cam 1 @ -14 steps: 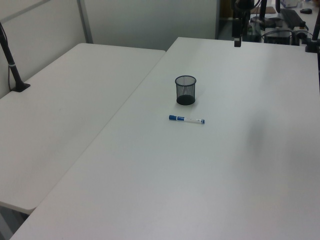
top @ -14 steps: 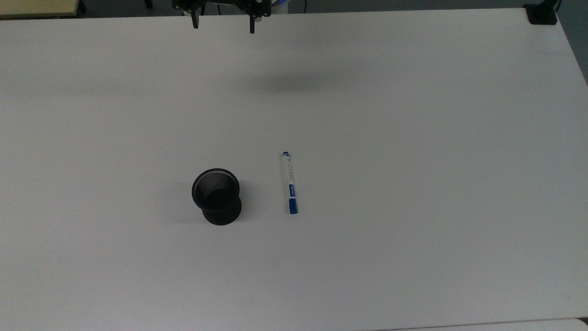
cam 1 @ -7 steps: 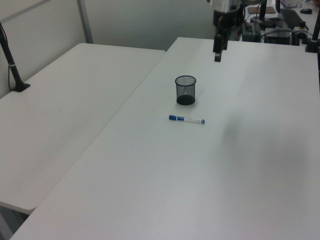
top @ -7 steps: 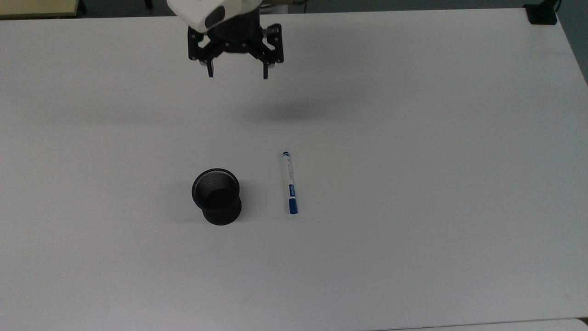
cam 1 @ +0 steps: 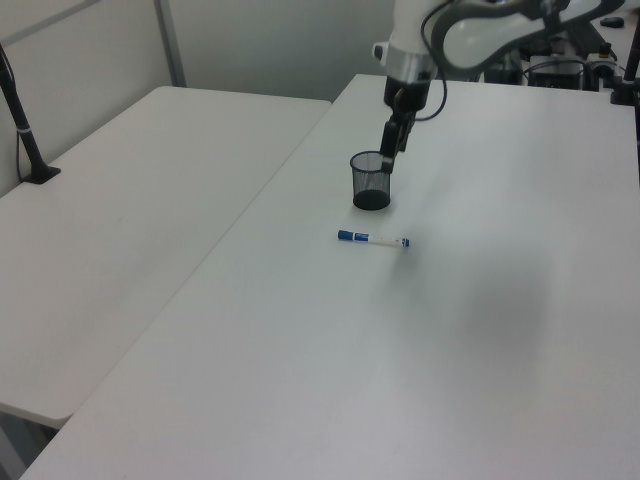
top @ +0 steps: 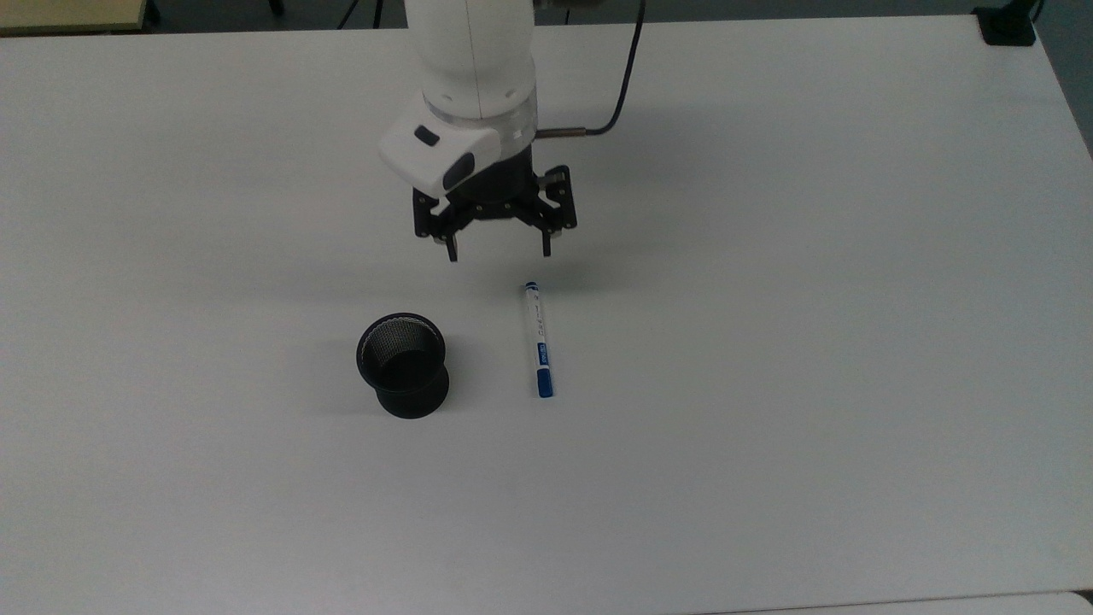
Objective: Insert the marker
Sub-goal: 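Lower the gripper around the marker and close on it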
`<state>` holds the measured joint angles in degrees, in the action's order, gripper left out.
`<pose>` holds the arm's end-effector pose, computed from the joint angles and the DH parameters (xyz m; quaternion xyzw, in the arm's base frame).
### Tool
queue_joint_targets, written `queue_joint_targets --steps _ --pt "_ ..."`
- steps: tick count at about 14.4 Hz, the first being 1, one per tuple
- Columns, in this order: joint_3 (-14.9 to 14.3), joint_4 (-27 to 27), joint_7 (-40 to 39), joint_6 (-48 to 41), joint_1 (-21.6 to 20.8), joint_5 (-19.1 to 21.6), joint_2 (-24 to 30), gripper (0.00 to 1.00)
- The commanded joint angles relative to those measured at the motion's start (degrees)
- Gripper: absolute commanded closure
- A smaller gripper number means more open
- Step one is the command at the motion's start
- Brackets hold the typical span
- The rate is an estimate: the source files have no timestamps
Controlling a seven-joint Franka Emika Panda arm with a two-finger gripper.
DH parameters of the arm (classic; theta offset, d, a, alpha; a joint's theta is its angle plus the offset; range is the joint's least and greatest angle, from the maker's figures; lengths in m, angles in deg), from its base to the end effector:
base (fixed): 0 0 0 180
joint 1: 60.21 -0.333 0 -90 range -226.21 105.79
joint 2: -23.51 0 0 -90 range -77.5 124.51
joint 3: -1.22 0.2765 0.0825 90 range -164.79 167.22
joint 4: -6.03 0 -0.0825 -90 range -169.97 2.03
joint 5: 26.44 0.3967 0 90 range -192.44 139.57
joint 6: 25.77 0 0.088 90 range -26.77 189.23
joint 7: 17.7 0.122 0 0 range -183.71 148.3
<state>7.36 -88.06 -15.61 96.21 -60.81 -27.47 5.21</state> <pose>0.6665 0.0722 0.3902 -0.9956 -0.0404 -0.0836 0.0150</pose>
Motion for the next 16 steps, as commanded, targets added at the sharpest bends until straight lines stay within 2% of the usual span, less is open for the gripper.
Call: queue_joint_targets --steps 1,6,7,8,10,11,14,16 --pt "-0.42 0.75 1.67 8.25 -1.77 -0.89 -5.51 0.00" --pt "-0.60 0.75 11.76 15.99 -4.14 -9.67 -12.02 0.00" --pt "-0.77 0.75 14.49 17.75 -4.41 -12.12 -12.81 0.04" --pt "-0.78 0.75 16.86 19.07 -4.41 -14.67 -13.95 0.13" --pt "-0.78 0.84 20.91 20.22 -4.41 -18.46 -15.72 0.39" --pt "-0.78 0.84 21.71 20.23 -4.41 -19.00 -15.90 0.50" --pt "-0.69 0.84 21.72 20.14 -4.50 -18.83 -15.81 0.68" --pt "-0.69 0.84 21.89 19.96 -4.50 -18.13 -15.72 0.85"
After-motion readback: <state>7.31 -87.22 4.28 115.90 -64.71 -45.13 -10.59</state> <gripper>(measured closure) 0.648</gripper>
